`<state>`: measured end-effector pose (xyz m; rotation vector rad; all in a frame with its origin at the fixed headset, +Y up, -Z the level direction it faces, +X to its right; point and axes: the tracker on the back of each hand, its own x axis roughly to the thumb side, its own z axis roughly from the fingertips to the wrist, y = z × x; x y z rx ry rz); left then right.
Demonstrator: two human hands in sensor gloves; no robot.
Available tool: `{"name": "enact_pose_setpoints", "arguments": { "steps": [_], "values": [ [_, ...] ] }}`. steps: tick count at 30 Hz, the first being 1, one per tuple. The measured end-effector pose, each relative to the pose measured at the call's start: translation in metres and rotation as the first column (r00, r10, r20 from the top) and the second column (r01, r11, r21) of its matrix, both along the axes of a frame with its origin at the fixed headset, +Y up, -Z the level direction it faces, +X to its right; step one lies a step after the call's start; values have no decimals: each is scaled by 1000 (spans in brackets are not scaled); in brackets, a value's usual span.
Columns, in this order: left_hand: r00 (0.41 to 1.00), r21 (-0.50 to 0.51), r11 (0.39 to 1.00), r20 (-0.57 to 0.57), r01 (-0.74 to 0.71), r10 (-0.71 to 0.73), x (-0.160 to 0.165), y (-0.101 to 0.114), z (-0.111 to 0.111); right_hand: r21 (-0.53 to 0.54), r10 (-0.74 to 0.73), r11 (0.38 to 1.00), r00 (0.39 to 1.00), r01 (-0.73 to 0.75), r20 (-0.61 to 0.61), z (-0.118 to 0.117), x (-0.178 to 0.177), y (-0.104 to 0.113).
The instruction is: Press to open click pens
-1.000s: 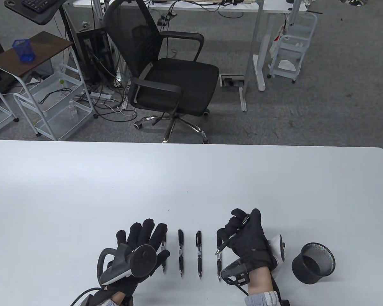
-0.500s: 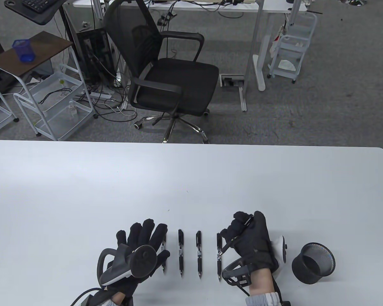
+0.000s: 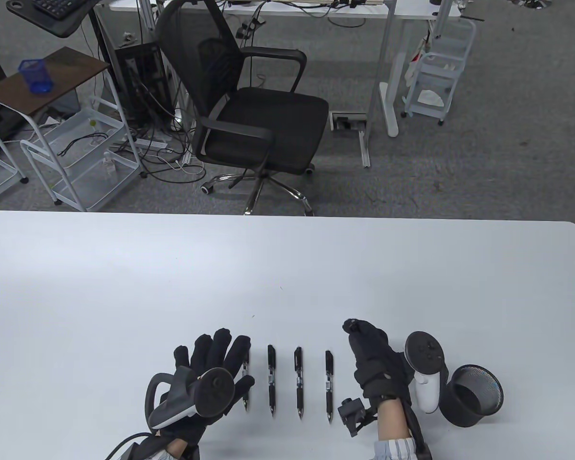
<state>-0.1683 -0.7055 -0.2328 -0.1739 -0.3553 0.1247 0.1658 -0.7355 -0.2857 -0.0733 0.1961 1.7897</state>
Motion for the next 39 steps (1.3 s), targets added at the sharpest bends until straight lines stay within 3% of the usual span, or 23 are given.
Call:
{"name": "enact_pose_setpoints", "arguments": {
  "steps": [4,10,17,25,39],
  "values": [
    [1000,0,1000,0,-3,3,0,0,0,-85,189,979,982,-186,22,-1,0,-9],
    [1000,0,1000,2,-3,3,0,0,0,-142,433,896,899,-421,63,-4,-5,-24],
    [1000,0,1000,4,-3,3,0,0,1,-172,712,696,701,-697,39,-9,-12,-42],
    [1000,0,1000,6,-8,8,0,0,1,-184,843,525,538,-831,-27,-12,-21,-59],
    [1000,0,1000,4,-7,7,0,0,1,-189,923,378,385,-906,-4,-11,-29,-63]
  ]
}}
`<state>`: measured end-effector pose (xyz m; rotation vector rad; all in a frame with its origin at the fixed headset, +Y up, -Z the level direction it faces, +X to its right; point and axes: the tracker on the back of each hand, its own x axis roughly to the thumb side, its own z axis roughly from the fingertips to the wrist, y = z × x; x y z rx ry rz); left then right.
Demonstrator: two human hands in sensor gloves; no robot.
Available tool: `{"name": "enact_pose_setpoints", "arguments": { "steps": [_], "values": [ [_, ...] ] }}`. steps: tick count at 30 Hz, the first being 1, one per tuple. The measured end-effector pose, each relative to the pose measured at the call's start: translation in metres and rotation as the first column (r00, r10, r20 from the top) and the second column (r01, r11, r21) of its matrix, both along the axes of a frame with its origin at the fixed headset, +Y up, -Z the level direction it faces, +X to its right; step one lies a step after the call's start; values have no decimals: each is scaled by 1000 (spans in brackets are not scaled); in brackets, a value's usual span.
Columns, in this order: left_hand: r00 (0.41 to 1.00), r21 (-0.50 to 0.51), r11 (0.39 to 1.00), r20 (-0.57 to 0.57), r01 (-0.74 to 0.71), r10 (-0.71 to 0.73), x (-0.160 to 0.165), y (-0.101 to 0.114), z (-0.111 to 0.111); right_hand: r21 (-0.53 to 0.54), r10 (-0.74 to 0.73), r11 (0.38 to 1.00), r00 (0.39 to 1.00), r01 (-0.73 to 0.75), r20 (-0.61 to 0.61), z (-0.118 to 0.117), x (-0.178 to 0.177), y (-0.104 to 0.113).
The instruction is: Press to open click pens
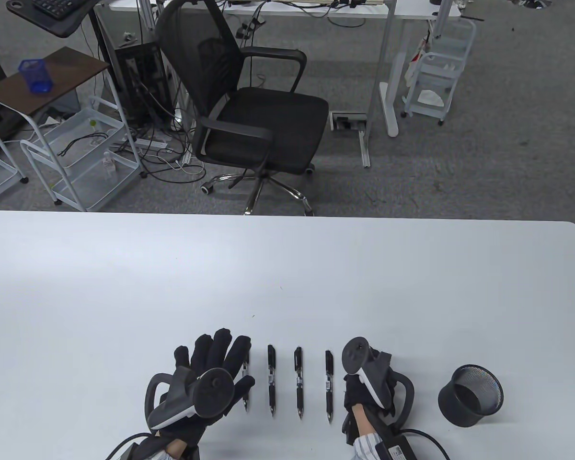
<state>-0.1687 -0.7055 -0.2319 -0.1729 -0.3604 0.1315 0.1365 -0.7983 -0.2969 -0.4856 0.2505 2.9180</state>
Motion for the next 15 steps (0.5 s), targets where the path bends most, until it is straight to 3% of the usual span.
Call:
{"name": "enact_pose_setpoints", "arguments": {
  "steps": [10,15],
  "values": [
    [1000,-2,1000,0,3,-3,0,0,0,-32,-47,998,999,48,20,1,2,2],
    [1000,1,1000,0,2,-2,0,0,0,71,-110,991,993,113,-37,5,1,28]
  ]
}}
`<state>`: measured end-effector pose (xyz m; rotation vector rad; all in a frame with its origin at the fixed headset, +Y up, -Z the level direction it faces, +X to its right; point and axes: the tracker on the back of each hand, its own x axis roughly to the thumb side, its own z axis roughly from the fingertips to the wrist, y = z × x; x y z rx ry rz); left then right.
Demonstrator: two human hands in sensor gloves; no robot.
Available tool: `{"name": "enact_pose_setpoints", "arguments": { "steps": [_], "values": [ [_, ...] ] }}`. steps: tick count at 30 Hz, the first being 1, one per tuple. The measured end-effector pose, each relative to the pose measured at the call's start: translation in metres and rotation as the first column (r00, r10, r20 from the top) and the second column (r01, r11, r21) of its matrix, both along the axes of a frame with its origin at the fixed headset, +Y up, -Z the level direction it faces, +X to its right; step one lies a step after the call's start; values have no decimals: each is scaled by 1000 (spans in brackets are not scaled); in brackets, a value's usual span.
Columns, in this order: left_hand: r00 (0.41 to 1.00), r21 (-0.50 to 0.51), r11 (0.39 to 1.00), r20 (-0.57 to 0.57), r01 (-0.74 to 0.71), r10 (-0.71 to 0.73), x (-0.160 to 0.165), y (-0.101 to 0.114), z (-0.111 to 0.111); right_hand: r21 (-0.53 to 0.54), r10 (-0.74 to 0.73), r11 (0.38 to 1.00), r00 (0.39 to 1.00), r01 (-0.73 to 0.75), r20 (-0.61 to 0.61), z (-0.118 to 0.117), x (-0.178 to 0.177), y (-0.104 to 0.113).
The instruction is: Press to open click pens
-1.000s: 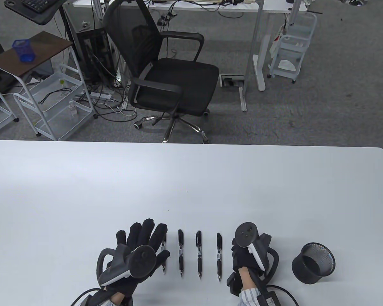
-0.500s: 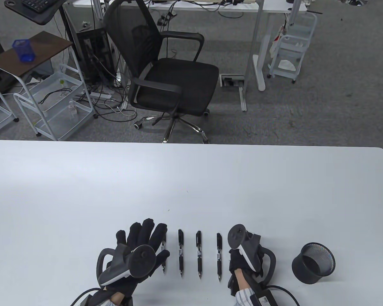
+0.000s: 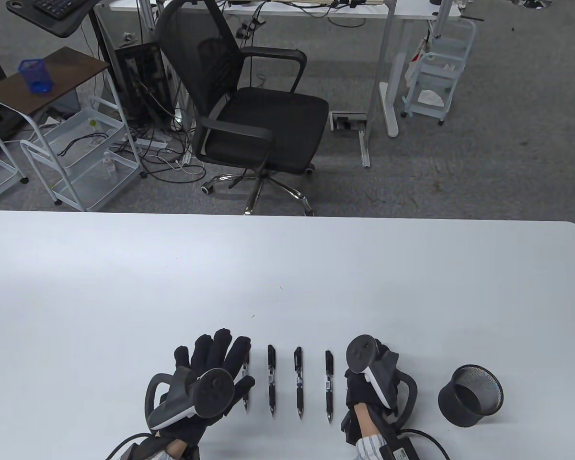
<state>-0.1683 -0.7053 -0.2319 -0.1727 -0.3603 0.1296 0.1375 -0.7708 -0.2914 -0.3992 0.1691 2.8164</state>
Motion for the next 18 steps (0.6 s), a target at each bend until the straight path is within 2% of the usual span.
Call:
{"name": "enact_pose_setpoints", "arguments": {
  "steps": [4,9,14,18],
  "values": [
    [1000,0,1000,1,6,-6,1,0,0,138,-70,986,987,91,-147,6,-11,27],
    [1000,5,1000,0,14,-14,1,0,0,295,9,950,938,99,-345,18,-33,53],
    [1000,15,1000,-2,10,-10,1,1,1,329,155,944,856,20,-494,32,-59,62],
    [1000,39,999,-3,3,-3,0,3,1,360,188,932,783,48,-593,40,-76,58]
  ]
}}
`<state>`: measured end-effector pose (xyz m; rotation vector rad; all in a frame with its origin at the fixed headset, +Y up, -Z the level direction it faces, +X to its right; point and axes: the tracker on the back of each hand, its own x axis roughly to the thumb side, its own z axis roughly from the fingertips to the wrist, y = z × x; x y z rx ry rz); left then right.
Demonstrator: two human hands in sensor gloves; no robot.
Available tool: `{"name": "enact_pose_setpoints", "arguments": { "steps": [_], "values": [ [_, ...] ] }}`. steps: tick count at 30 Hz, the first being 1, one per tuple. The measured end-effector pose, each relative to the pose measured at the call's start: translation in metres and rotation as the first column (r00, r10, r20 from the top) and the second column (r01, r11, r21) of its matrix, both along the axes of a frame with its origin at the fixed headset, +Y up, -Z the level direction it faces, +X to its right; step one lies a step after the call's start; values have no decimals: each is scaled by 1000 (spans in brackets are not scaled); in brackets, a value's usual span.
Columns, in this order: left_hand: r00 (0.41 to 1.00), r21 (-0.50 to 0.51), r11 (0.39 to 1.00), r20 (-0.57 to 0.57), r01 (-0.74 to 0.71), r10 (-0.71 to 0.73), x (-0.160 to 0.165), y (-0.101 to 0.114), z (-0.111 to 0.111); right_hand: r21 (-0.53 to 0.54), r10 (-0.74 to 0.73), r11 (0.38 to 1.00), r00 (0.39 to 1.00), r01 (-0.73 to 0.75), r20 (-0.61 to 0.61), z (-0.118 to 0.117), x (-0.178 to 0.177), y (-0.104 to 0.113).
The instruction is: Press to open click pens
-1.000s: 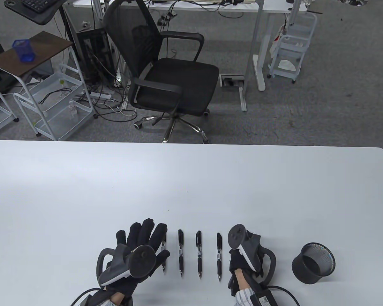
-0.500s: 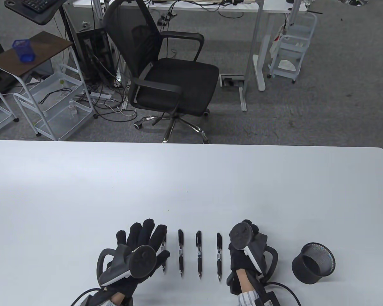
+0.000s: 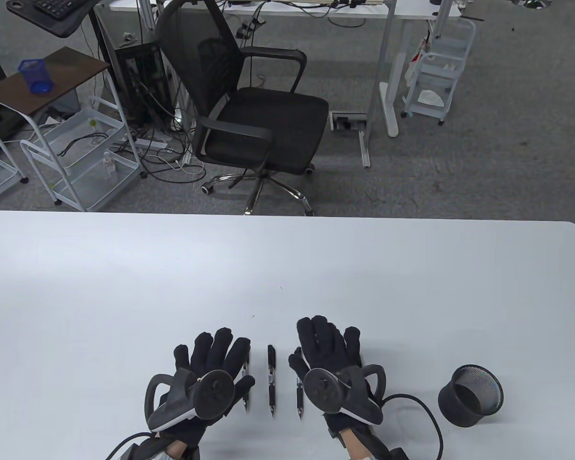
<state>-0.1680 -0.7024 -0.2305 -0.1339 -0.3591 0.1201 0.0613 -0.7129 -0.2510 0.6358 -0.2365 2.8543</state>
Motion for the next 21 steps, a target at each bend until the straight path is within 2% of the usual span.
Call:
{"name": "enact_pose_setpoints", "arguments": {
  "steps": [8,21],
  "values": [
    [1000,21,1000,5,0,0,0,-1,0,-93,-11,996,996,3,-93,-3,-8,-16],
    [1000,49,999,3,10,-10,1,0,1,-63,-9,998,996,3,-94,-3,-8,-22]
  ]
}}
